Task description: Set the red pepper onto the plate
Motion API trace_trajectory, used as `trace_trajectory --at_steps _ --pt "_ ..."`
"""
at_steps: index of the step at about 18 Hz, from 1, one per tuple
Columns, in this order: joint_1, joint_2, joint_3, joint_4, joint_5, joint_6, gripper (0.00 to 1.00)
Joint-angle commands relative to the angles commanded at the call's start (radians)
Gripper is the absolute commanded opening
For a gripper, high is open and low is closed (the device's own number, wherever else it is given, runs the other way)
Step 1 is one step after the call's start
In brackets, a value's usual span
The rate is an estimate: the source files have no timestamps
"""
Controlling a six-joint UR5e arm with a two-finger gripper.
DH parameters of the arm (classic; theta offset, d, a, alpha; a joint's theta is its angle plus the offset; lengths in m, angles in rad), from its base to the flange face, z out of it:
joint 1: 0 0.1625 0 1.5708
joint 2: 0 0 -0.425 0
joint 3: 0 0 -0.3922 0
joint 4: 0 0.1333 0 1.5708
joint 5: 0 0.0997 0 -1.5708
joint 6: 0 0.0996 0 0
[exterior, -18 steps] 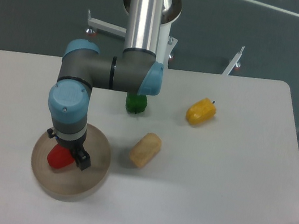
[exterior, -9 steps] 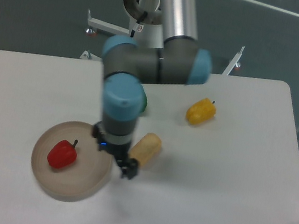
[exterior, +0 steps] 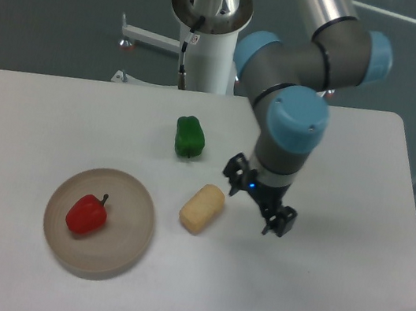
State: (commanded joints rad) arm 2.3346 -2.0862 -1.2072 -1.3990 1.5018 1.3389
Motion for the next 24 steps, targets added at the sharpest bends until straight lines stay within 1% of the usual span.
trace_trajectory --at_steps 2,3,4,5,9,12,13,18,24 --pt "0.012 0.011 -0.015 0.000 0.002 0.052 1.00" --pt "0.023 0.018 -0.034 0.002 0.023 0.090 1.00" --pt "0.025 0.023 -0.040 0.005 0.056 0.136 1.00" --pt "0.023 0.023 -0.043 0.005 0.086 0.153 1.00" --pt "0.025 0.029 -0.045 0.003 0.091 0.157 1.00" --pt "0.029 0.031 -0.046 0.003 0.089 0.190 1.00" --pt "0.029 0.031 -0.055 0.006 0.087 0.197 1.00" --pt "0.043 0.038 -0.066 0.009 0.071 0.200 1.00" --pt "0.043 0.038 -0.066 0.011 0.071 0.198 1.00"
